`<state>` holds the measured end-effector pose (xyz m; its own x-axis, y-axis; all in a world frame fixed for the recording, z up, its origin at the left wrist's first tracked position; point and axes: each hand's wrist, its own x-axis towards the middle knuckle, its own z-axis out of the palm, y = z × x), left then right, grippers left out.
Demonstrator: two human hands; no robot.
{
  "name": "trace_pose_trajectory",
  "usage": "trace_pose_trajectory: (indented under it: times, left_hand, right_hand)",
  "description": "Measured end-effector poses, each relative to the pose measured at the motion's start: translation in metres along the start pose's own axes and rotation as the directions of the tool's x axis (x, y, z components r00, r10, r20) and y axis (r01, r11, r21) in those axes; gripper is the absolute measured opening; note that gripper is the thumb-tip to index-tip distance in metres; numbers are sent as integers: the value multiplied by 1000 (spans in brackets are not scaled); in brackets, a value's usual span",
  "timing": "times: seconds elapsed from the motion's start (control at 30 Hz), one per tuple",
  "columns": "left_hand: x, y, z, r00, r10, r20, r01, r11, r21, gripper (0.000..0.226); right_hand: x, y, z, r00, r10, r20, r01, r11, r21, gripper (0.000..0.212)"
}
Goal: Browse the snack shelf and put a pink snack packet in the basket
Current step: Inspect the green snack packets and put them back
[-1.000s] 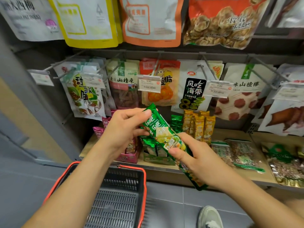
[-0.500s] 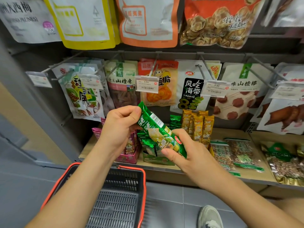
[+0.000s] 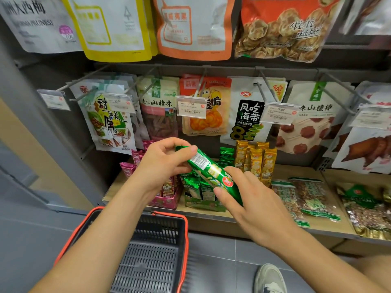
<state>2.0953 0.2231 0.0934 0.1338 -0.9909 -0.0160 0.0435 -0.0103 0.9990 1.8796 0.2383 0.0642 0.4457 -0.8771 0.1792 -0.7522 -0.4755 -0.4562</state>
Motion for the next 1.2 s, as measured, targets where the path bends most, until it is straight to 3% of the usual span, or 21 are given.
trace_pose_trajectory:
  times: [0.1,0.27,0.4,0.5,0.6,0.7,0.83,0.9,0.97,1.07,1.2]
  left_hand:
    - [2,-4,-1,996,21,-91,-26,998,-63,3]
    - [5,-14,15,989,-43,-141,14,979,-205,16]
    - [4,-17,23,992,-101,-74,74,951,-301,10]
    - [0,-18,29,992,-124,27,125,931,-343,29]
    - [-2,-20,33,981,-172,85,189,938,-291,35]
    - [-2,-19,33,989,-130,75,144,962,-233,31]
    - [-4,-18,31,993,-8,117,-5,994,111,13]
    - [-8,-22,36,975,17,222,-74,966,248,18]
    - [-13,-25,43,962,5,274,-91,948,304,25]
    - [-14,-27,49,950,-13,312,-87,949,302,21]
    - [-14,-27,54,944,5,330,-96,961,260,12]
  right_hand:
    - [7,5,-4,993,8,114,-37,966,258,51]
    - [10,9,-1,986,62,156,-123,899,421,26]
    - [10,8,3,988,109,113,-152,844,515,16]
    - [11,7,3,987,141,73,-159,835,528,14]
    - [11,5,2,986,138,93,-166,836,524,16]
    - [13,5,-3,975,120,189,-206,809,550,18]
    - [23,12,-18,943,162,292,-329,589,738,22]
    - [25,13,-22,950,144,276,-310,522,795,30]
    - [24,11,-21,960,115,254,-276,533,800,23]
    - [24,10,-18,980,111,163,-197,536,821,10]
    - [22,11,-21,981,182,71,-156,511,845,14]
